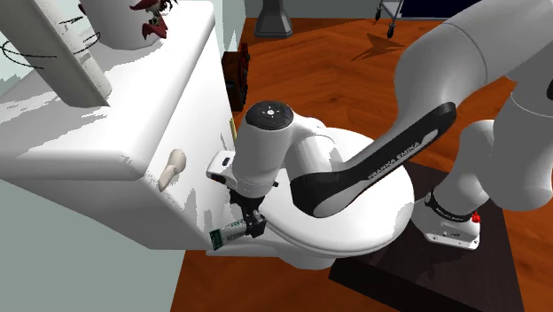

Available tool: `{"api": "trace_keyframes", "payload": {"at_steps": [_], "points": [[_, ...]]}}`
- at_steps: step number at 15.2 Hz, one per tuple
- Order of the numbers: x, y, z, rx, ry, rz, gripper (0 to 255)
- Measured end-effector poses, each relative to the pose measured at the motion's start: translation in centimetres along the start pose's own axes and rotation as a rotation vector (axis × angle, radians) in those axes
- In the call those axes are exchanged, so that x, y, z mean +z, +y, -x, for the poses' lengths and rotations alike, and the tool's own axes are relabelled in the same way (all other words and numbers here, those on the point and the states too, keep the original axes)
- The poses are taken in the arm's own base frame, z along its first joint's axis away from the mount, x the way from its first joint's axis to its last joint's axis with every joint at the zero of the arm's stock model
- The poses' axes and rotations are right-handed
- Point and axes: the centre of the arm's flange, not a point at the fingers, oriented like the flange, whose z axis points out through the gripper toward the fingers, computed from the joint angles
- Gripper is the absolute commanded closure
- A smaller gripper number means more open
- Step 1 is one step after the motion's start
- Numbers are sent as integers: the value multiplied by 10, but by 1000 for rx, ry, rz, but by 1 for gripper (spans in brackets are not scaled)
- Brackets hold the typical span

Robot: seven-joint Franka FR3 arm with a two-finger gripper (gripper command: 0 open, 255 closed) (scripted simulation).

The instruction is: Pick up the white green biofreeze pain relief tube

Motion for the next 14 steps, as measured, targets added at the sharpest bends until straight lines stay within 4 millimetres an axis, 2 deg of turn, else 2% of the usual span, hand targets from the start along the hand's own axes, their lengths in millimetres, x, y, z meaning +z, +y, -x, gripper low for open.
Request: {"api": "trace_keyframes", "payload": {"at_steps": [2, 9, 10, 14], "points": [[8, -6, -6, -25, 3, -1, 0], [45, -11, 0, -34, 4, -2, 0], [46, -11, 0, -34, 4, -2, 255], [47, -12, 0, -34, 5, -2, 255]]}}
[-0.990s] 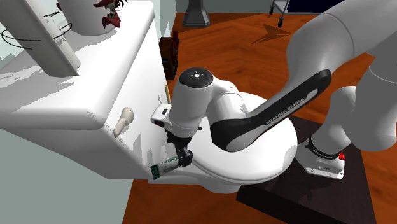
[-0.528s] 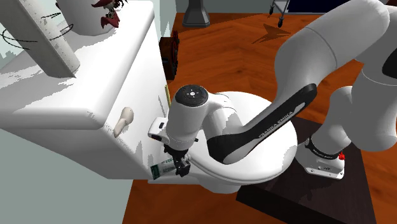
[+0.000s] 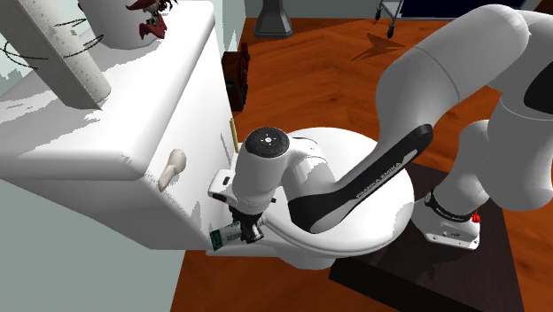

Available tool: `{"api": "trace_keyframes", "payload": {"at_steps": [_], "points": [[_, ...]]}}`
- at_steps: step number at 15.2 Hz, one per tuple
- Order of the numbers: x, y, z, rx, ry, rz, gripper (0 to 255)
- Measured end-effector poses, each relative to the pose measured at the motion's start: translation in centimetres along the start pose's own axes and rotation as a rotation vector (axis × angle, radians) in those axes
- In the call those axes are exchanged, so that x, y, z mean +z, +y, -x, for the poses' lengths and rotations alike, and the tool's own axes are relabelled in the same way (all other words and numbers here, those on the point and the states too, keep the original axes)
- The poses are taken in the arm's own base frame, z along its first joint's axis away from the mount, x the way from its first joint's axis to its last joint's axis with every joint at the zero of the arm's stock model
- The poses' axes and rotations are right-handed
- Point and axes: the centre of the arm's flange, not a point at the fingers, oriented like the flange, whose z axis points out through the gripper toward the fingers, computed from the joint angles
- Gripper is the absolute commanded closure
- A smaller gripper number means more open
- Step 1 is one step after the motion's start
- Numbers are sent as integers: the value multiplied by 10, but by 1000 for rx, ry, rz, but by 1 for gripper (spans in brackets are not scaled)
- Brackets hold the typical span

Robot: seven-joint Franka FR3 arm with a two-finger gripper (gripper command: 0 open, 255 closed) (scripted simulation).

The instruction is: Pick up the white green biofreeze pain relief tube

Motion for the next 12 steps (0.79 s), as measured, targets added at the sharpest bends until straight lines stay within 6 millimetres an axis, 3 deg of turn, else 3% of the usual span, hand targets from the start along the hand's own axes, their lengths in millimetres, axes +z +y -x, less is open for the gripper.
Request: {"api": "trace_keyframes", "payload": {"at_steps": [6, 12], "points": [[0, 0, 0, 0, 0, 0, 255], [-22, 4, -5, 1, -6, -2, 255]]}}
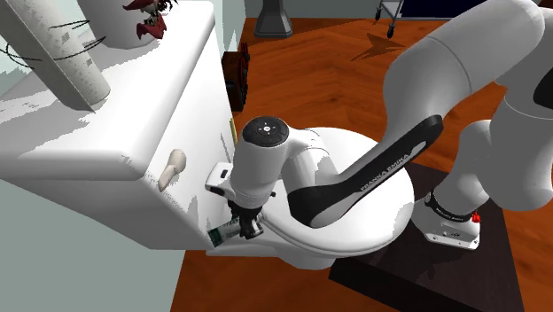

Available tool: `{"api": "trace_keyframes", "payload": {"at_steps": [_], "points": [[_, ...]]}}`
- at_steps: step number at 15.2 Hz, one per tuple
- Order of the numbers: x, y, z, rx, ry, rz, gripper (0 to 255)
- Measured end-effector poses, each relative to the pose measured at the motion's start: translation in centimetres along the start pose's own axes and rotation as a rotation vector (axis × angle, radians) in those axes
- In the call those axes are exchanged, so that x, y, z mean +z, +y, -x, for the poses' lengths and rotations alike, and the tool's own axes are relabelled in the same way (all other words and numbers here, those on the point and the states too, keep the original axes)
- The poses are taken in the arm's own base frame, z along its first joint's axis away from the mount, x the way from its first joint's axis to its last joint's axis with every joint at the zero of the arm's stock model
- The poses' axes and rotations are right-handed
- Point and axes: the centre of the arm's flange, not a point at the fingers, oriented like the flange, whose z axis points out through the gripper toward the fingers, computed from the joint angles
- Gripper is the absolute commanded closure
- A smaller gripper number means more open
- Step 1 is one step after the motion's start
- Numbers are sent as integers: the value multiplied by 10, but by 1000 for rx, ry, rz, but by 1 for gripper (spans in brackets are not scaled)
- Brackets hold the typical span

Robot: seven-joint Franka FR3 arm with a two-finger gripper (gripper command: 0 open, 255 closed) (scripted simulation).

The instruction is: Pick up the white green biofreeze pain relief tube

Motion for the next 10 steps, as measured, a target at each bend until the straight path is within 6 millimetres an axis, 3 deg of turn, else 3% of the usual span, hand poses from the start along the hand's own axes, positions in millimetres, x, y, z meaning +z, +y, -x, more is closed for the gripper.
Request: {"api": "trace_keyframes", "payload": {"at_steps": [10], "points": [[-49, 4, -10, 1, -1, 1, 255]]}}
